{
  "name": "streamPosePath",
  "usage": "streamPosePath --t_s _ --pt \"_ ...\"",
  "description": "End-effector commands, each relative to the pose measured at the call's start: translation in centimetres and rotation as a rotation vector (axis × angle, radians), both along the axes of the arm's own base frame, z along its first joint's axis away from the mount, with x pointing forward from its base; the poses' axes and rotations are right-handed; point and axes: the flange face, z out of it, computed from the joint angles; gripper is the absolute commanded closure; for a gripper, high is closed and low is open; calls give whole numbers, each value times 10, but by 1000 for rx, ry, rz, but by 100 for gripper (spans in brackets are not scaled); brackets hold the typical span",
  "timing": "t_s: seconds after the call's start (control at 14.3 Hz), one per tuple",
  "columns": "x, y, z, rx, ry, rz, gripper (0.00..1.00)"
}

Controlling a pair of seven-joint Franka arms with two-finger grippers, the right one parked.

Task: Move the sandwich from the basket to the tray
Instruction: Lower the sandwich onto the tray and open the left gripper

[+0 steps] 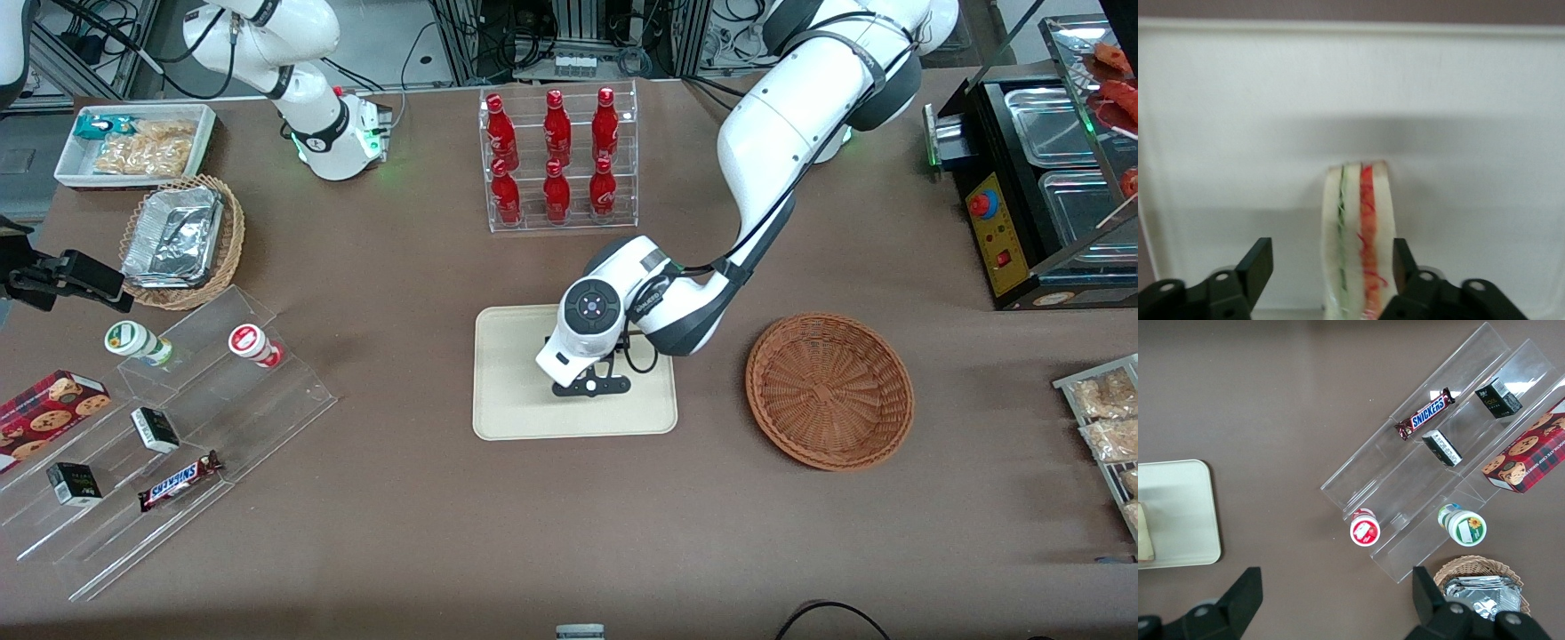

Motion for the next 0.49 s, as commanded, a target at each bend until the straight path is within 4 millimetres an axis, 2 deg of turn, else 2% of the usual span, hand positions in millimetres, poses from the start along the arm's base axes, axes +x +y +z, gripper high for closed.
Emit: streamPosePath --t_s 0.0,0.14,0.35,0.42 --pt "28 24 47 38 -102 36 0" --pt "40 45 92 48 -151 70 0" --pt "49 93 156 132 -150 140 0" --pt "51 109 171 141 -134 175 0"
